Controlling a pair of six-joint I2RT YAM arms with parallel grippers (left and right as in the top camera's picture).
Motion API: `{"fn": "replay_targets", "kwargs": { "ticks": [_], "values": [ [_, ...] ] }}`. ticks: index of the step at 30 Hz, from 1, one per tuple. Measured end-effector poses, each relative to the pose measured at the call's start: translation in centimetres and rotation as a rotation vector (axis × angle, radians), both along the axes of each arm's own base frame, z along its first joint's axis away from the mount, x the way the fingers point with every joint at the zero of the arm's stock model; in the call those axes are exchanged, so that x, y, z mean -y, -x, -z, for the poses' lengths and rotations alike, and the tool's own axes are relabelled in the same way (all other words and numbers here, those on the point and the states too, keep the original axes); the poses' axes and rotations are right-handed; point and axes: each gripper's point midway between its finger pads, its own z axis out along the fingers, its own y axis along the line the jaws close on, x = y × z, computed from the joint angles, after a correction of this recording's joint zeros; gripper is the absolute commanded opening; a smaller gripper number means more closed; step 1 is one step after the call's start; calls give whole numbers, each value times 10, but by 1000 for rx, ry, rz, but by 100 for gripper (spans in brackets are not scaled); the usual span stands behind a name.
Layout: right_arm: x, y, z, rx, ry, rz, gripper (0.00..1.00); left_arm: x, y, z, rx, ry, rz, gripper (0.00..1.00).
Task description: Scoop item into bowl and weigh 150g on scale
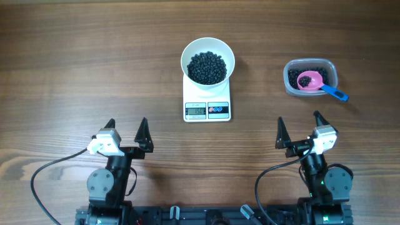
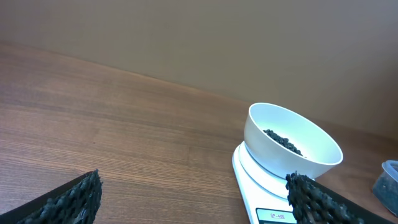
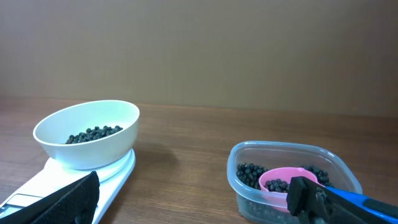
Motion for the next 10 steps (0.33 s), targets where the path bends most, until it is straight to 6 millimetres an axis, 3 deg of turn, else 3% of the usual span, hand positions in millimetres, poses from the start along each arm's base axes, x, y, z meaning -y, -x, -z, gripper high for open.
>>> {"fn": "replay_targets", "kwargs": {
  "ticks": [10],
  "values": [
    [0, 0, 0, 0, 0, 0, 100, 0, 0, 0, 0, 0, 0, 100]
  ]
}}
